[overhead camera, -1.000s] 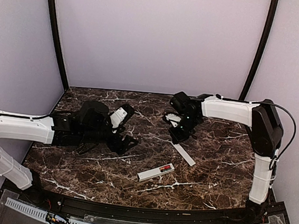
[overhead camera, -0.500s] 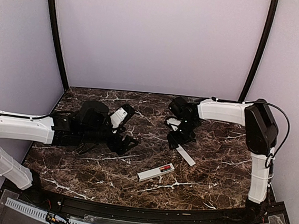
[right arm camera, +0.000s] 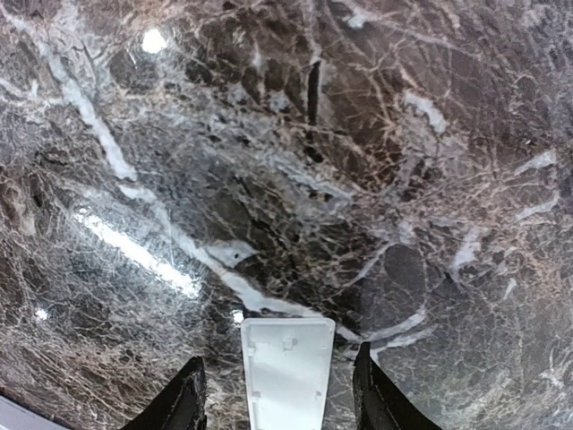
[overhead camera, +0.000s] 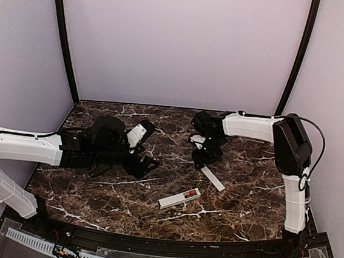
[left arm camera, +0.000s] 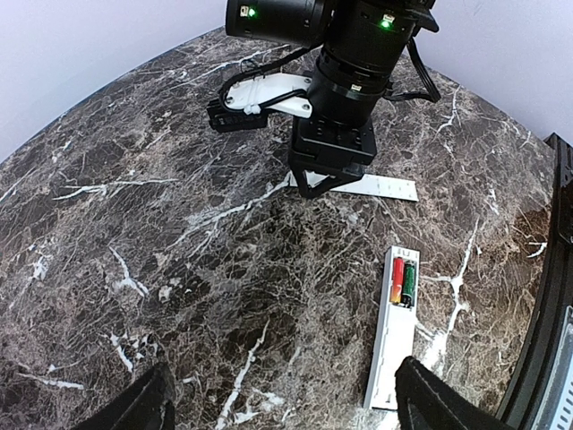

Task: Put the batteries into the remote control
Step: Pick up the battery cover at the center of the board.

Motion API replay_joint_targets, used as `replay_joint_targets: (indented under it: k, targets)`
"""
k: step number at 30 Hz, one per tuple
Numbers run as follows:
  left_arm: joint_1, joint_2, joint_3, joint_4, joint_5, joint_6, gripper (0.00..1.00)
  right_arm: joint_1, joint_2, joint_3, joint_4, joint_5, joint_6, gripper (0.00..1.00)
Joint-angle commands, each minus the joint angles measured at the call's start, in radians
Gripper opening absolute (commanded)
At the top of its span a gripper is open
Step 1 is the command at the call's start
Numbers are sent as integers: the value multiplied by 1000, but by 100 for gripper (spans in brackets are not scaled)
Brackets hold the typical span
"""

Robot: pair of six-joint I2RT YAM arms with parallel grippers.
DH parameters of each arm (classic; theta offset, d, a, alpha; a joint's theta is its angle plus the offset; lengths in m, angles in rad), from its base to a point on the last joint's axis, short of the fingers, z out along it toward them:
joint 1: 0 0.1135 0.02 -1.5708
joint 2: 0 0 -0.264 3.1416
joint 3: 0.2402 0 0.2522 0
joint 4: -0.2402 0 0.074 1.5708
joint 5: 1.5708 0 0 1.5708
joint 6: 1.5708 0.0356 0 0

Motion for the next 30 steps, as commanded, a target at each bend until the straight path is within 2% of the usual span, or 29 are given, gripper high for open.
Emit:
replay_joint_targets:
  k: [1,3,7,12,17,30]
  targets:
    - [8,2,19,9,9,0,84,-4,-18,79,-40,34,-8,52]
    - [8,4,21,6,8,0,84,-4,-28,85,-33,14,-7,48]
    - [9,0,15,14,4,-1,84,-3,-25,65,-21,-8,3,30]
    - [9,-7,4,16,4,-7,84,-3,-8,53,-17,-7,10,21]
    - [10,-7,4,15,4,-6,84,-2,11,58,-11,-2,6,17]
    - [9,-1,8,12,11,-5,84,-2,60,53,-10,-2,0,13]
